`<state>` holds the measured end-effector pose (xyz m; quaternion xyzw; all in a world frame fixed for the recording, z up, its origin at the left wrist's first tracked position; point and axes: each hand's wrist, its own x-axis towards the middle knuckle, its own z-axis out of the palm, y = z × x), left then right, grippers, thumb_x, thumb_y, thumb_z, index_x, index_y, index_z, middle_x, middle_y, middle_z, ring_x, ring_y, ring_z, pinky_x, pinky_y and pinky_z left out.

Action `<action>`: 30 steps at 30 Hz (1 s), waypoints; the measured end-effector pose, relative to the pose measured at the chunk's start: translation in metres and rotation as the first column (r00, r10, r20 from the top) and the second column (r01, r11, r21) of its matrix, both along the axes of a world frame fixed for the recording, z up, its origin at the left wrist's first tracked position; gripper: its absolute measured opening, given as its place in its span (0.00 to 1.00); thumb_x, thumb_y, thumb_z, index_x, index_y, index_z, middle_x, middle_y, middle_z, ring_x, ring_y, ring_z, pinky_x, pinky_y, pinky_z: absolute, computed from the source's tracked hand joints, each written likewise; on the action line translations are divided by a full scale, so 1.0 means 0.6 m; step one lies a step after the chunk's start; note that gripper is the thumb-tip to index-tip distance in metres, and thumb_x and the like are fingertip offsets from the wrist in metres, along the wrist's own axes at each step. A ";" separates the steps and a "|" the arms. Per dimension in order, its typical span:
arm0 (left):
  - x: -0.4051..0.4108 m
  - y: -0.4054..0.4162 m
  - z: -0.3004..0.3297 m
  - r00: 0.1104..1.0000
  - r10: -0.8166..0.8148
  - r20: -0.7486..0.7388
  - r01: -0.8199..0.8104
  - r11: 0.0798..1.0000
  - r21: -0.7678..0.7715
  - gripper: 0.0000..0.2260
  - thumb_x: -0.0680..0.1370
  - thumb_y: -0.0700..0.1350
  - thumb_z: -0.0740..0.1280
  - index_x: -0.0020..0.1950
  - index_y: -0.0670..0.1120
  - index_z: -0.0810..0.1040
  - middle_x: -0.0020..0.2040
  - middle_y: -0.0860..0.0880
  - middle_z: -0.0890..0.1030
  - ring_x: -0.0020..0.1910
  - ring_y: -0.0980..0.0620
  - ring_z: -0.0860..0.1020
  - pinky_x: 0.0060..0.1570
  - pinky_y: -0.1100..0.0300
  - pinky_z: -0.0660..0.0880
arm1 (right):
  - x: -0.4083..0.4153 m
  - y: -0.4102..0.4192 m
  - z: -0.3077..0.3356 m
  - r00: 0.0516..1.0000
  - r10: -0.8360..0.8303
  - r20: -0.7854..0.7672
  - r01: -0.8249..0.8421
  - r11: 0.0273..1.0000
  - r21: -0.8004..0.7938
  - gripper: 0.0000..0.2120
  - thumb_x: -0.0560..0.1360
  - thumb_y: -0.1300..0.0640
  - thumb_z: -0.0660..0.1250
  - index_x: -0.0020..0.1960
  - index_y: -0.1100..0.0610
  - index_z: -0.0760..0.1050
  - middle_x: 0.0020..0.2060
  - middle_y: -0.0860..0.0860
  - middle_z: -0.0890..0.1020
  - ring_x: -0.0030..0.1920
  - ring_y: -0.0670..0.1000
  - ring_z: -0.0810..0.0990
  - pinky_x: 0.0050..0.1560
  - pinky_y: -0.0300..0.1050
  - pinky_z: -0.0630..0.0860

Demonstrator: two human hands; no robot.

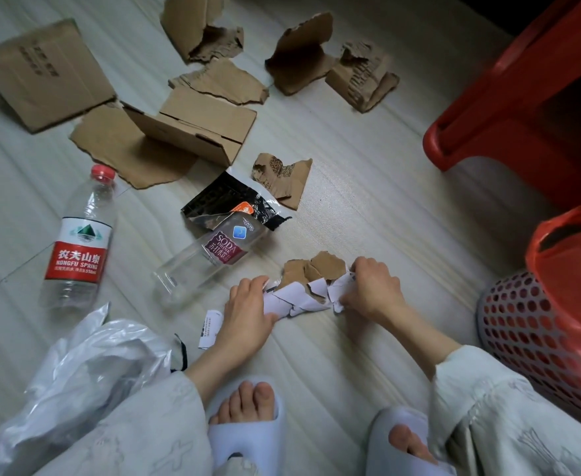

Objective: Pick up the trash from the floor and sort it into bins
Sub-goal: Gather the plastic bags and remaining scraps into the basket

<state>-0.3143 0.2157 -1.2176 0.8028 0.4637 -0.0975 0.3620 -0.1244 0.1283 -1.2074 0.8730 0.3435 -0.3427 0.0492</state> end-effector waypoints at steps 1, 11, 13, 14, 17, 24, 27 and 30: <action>0.004 0.001 0.001 1.000 0.011 -0.027 -0.012 1.000 -0.021 0.24 0.73 0.42 0.67 0.68 0.46 0.65 0.63 0.44 0.69 0.63 0.44 0.65 0.61 0.55 0.64 | -0.001 -0.003 -0.001 1.000 0.021 0.004 -0.021 1.000 -0.010 0.29 0.65 0.50 0.74 0.60 0.57 0.67 0.57 0.53 0.72 0.59 0.56 0.70 0.54 0.50 0.66; 0.013 0.008 0.021 0.992 0.121 0.021 -0.116 0.979 -0.167 0.17 0.71 0.48 0.69 0.58 0.43 0.75 0.53 0.42 0.78 0.55 0.42 0.74 0.42 0.59 0.63 | -0.005 -0.051 0.026 1.000 -0.029 0.007 0.028 0.986 0.162 0.03 0.76 0.56 0.60 0.45 0.56 0.67 0.49 0.56 0.78 0.50 0.59 0.76 0.40 0.44 0.63; 0.019 0.007 0.036 0.987 0.157 0.042 -0.147 0.972 -0.184 0.17 0.71 0.48 0.69 0.56 0.43 0.75 0.52 0.43 0.79 0.53 0.43 0.75 0.40 0.59 0.63 | 0.007 -0.053 0.050 0.998 -0.059 0.007 0.057 0.985 0.164 0.03 0.76 0.57 0.59 0.44 0.55 0.66 0.49 0.55 0.78 0.48 0.58 0.75 0.38 0.44 0.62; 0.021 0.007 0.047 0.984 0.167 0.056 -0.154 0.971 -0.185 0.16 0.71 0.47 0.70 0.56 0.43 0.76 0.51 0.43 0.80 0.52 0.43 0.75 0.40 0.59 0.63 | 0.014 -0.054 0.064 0.997 -0.072 0.011 0.069 0.983 0.172 0.04 0.76 0.56 0.60 0.44 0.55 0.66 0.49 0.55 0.79 0.46 0.58 0.73 0.38 0.44 0.62; 0.038 0.011 0.090 0.978 0.156 0.139 -0.128 0.974 -0.188 0.18 0.69 0.47 0.71 0.56 0.44 0.76 0.49 0.45 0.80 0.51 0.44 0.77 0.41 0.59 0.65 | 0.036 -0.058 0.128 0.996 -0.081 0.045 0.068 0.971 0.230 0.05 0.75 0.56 0.61 0.43 0.54 0.66 0.48 0.56 0.79 0.43 0.57 0.72 0.36 0.45 0.62; 0.117 -0.029 0.255 0.935 -0.031 0.354 0.054 0.997 -0.054 0.13 0.72 0.42 0.70 0.56 0.45 0.75 0.46 0.49 0.77 0.45 0.50 0.74 0.36 0.61 0.66 | 0.099 -0.097 0.333 0.969 -0.197 0.153 0.121 0.907 0.404 0.08 0.73 0.55 0.63 0.37 0.55 0.69 0.46 0.59 0.81 0.49 0.62 0.78 0.40 0.47 0.67; 0.159 -0.060 0.323 0.890 -0.171 0.423 0.185 0.983 0.009 0.10 0.72 0.42 0.69 0.52 0.48 0.74 0.44 0.50 0.77 0.44 0.49 0.74 0.33 0.69 0.65 | 0.124 -0.150 0.413 0.938 -0.299 0.176 0.185 0.860 0.476 0.14 0.72 0.55 0.64 0.32 0.55 0.64 0.37 0.57 0.76 0.45 0.61 0.76 0.38 0.46 0.64; 0.205 -0.094 0.389 0.826 -0.312 0.469 0.313 0.946 0.077 0.09 0.72 0.42 0.69 0.52 0.48 0.74 0.44 0.51 0.77 0.44 0.51 0.73 0.33 0.71 0.66 | 0.146 -0.224 0.458 0.882 -0.453 0.132 0.318 0.778 0.542 0.06 0.71 0.56 0.65 0.40 0.59 0.74 0.38 0.57 0.79 0.44 0.61 0.76 0.39 0.50 0.68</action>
